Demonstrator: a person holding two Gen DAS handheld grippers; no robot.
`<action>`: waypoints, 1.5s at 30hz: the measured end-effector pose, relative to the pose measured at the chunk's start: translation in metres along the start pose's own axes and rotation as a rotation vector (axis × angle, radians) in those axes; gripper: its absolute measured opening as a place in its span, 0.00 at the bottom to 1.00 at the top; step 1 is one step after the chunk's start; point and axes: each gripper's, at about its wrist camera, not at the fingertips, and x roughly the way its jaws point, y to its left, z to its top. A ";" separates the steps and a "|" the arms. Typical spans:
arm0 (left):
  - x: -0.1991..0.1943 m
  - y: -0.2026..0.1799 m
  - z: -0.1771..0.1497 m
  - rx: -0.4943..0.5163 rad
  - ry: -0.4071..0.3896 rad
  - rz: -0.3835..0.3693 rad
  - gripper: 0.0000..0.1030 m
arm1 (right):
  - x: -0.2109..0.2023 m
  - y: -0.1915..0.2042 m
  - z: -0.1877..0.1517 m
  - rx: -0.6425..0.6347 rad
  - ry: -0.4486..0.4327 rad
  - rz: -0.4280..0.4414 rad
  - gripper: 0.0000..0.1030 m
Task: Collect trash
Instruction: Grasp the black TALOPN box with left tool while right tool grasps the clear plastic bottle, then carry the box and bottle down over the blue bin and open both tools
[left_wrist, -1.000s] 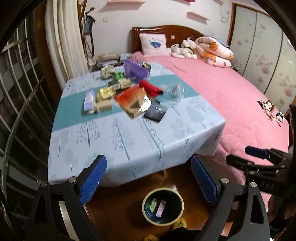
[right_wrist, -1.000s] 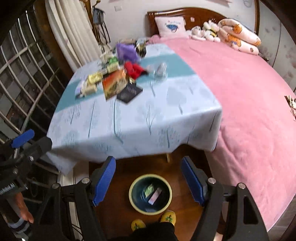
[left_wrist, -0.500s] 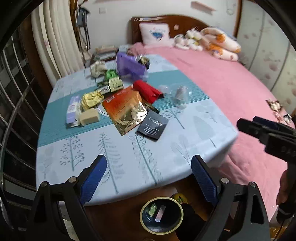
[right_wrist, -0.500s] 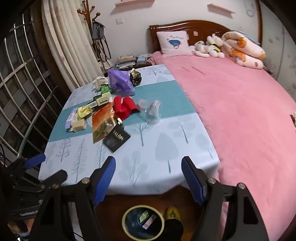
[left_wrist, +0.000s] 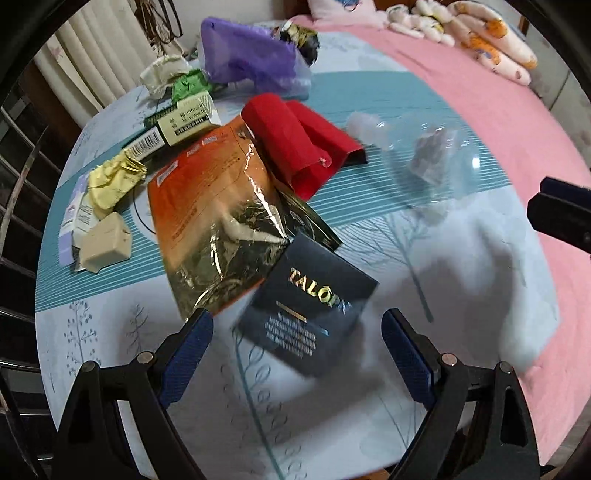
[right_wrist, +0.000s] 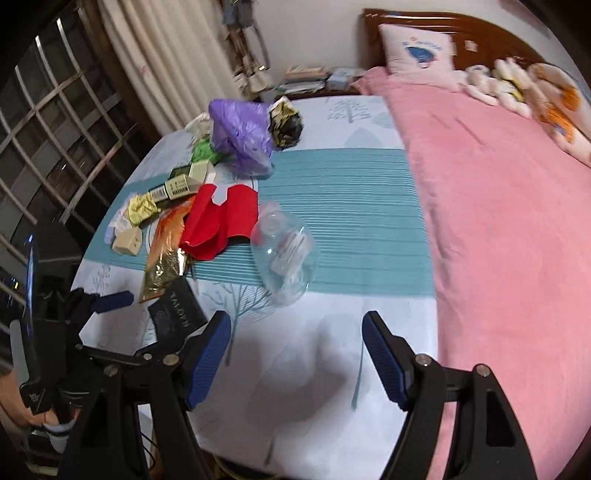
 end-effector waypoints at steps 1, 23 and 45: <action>0.003 -0.001 0.002 -0.006 0.004 0.004 0.89 | 0.005 -0.001 0.003 -0.020 0.006 0.010 0.72; 0.023 0.013 0.020 -0.072 0.071 -0.058 0.68 | 0.084 -0.004 0.065 -0.269 0.153 0.155 0.72; -0.041 0.038 0.008 -0.234 -0.046 -0.172 0.63 | 0.045 0.021 0.039 -0.194 0.134 0.222 0.40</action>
